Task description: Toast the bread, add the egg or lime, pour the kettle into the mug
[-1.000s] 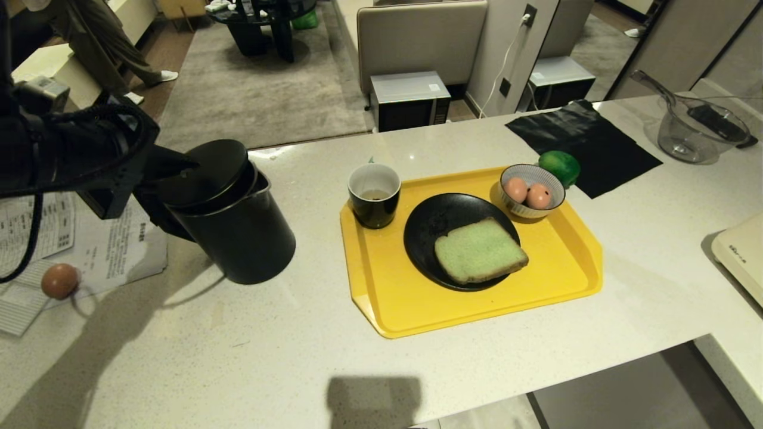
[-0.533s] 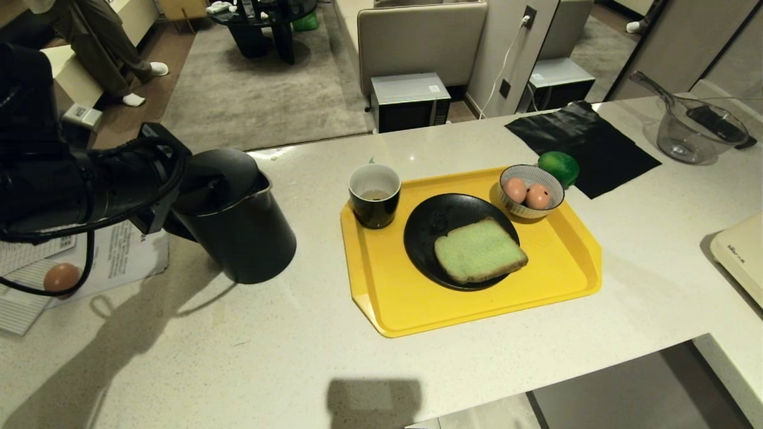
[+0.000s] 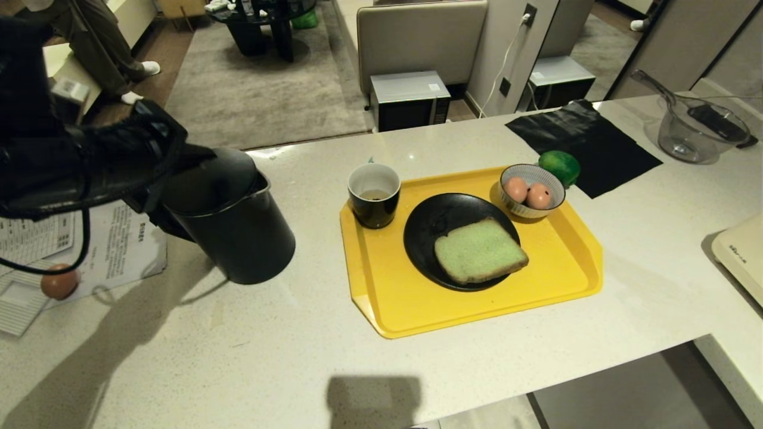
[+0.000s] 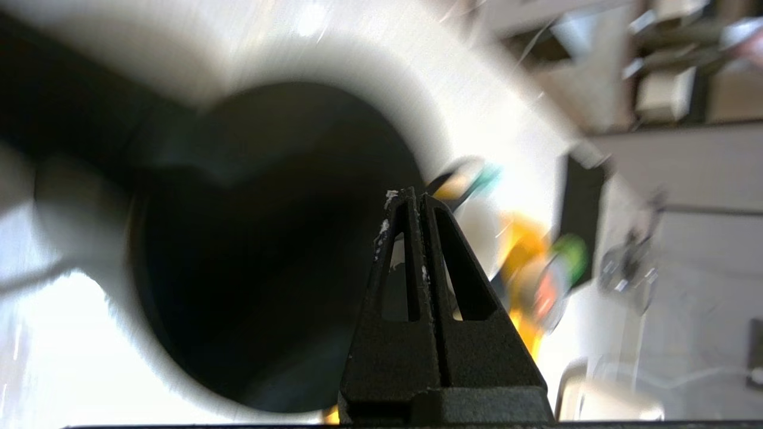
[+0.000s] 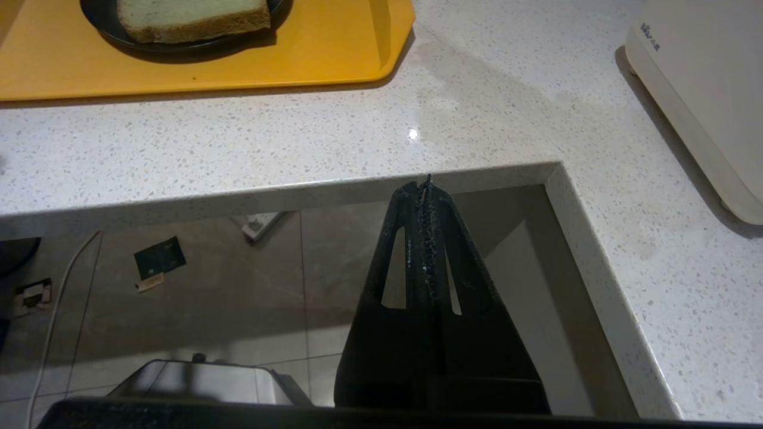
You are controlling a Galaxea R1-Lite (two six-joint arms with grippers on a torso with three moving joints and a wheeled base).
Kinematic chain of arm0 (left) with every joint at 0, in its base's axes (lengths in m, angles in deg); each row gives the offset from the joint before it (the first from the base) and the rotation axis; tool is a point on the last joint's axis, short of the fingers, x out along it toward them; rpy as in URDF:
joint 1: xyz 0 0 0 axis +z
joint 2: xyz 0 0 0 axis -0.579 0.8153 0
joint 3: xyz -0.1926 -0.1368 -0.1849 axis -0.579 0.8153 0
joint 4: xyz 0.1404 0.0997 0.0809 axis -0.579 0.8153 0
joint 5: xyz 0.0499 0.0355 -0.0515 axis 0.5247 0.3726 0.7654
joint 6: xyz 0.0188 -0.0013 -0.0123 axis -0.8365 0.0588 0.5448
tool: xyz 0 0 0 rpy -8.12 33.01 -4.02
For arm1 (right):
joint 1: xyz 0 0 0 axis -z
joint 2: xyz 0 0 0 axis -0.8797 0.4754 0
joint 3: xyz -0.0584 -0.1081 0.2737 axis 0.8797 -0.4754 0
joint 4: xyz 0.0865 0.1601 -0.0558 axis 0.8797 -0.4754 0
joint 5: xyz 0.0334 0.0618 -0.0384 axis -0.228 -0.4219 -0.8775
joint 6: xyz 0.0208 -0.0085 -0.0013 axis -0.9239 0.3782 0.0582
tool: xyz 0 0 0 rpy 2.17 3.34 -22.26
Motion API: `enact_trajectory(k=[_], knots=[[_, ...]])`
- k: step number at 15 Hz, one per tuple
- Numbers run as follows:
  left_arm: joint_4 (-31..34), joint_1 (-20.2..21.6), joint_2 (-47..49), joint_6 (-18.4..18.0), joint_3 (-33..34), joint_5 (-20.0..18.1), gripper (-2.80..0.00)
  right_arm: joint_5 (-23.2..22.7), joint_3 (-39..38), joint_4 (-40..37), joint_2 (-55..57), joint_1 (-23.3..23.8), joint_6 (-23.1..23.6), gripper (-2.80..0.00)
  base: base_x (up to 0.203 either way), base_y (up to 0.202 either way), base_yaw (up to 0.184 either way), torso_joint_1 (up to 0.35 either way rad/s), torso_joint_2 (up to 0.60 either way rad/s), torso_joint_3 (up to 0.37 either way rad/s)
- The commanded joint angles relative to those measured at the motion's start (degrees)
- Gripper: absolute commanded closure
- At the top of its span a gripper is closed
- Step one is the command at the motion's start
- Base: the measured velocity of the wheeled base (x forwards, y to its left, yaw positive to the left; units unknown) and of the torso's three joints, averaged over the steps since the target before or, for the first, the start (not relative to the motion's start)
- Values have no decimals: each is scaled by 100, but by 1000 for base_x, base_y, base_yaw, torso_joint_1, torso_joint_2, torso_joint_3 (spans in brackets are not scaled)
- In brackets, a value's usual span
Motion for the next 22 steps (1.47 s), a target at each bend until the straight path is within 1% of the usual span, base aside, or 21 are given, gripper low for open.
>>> enact_trajectory(k=[1,2,3,6,8,10,11,12,14,17,18,20,22], knots=[[-71,11,-181,-781,-401,49,0,-5,-149,3,-1,-2,2,0,0,0,0,0,0,0],[-156,21,-298,-1270,-440,82,0,-5,-141,3,0,-2,2,0,0,0,0,0,0,0],[-323,25,-447,-1674,-451,108,0,-5,-148,3,-1,-2,2,0,0,0,0,0,0,0],[-502,113,-935,-2723,-442,115,0,-5,-148,3,0,-2,2,0,0,0,0,0,0,0],[-509,227,-1396,-3666,-416,47,0,-5,-149,3,2,-2,2,0,0,0,0,0,0,0],[-493,366,-2021,-4328,-253,-178,0,-5,-143,3,1,-2,2,0,0,0,0,0,0,0],[-491,539,-2399,-4672,-76,-359,0,-5,-149,3,-1,-2,2,0,0,0,0,0,0,0],[-492,712,-2807,-4909,126,-519,0,-5,-148,3,-1,-2,2,0,0,0,0,0,0,0],[-469,922,-3642,-5105,576,-692,0,-5,-149,3,4,-2,2,0,0,0,0,0,0,0],[-400,1224,-4904,-5202,1405,-921,0,-5,-149,3,5,-2,2,0,0,0,0,0,0,0],[-264,1351,-5332,-5213,1655,-1055,0,-5,-148,3,6,-2,4,0,0,0,0,0,0,0],[309,1498,-6124,-5225,1981,-1266,0,-5,-149,5,-1,-2,2,0,0,0,0,0,0,0],[1170,1520,-6803,-5284,2199,-1381,0,-5,-149,3,8,-2,2,0,0,0,0,0,0,0]])
